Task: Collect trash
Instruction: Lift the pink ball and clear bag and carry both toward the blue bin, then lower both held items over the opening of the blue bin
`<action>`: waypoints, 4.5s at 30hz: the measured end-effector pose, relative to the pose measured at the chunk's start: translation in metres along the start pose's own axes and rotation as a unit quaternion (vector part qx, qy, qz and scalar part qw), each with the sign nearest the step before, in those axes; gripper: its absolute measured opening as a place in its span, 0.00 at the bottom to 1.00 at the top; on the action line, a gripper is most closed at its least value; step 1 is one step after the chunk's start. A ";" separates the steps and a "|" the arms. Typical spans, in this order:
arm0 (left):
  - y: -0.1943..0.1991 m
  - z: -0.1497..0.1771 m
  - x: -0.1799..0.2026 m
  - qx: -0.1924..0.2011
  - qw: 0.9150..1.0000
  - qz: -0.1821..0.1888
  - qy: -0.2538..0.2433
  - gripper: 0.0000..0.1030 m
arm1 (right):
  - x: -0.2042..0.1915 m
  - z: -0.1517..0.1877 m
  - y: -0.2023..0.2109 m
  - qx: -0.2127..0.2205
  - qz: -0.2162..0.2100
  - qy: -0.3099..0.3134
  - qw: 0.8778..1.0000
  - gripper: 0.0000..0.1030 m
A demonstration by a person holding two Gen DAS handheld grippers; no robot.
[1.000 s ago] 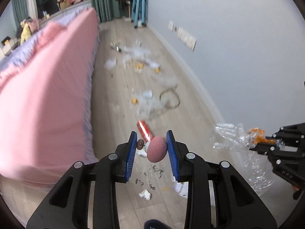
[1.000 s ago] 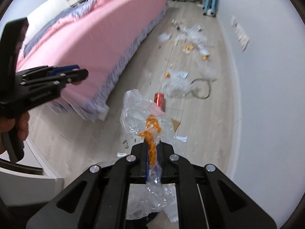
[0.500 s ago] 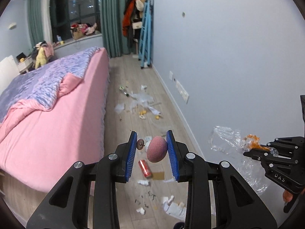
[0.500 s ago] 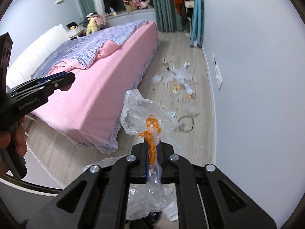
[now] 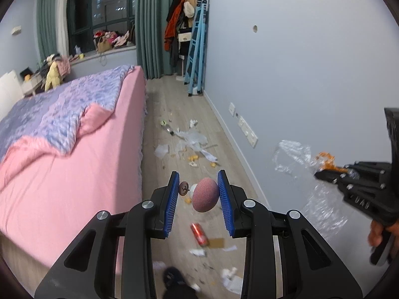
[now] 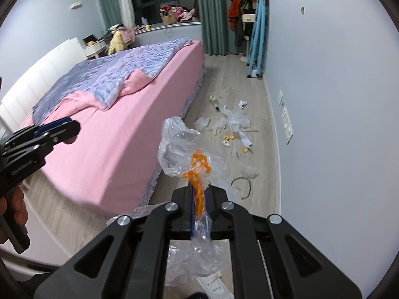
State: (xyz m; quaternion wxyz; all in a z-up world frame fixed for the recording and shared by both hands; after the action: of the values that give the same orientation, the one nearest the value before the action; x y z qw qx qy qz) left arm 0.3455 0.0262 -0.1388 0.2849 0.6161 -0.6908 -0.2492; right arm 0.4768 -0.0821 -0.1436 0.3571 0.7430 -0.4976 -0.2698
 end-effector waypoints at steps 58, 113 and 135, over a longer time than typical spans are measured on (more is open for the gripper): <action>-0.643 -0.638 -0.086 0.009 1.000 0.000 -0.001 0.29 | 0.256 -0.653 -0.460 -0.003 -0.034 0.061 0.998 0.07; -1.223 -1.260 -0.449 0.044 0.958 -0.189 0.212 0.29 | 0.290 -1.419 -1.034 0.026 -0.189 0.288 0.938 0.07; -1.340 -1.379 -0.689 0.013 0.874 -0.342 0.344 0.29 | 0.165 -1.630 -1.252 -0.010 -0.310 0.423 0.851 0.07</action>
State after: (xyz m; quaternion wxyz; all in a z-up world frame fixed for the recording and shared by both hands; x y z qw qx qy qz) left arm 2.3161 0.5630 -0.1465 0.3935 0.8644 -0.2981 -0.0949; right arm 2.4537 0.5038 -0.1742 0.4379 0.8976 -0.0395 -0.0314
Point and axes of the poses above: each gripper's, at about its wrist camera, not at the fingertips, and y roughly against the way its jaws point, x to its right, z to its underside, the point moved 9 cm from there along -y, roughly the way its jaws point, and after that the axes turned 6 degrees about y, right-handed, at the moved point
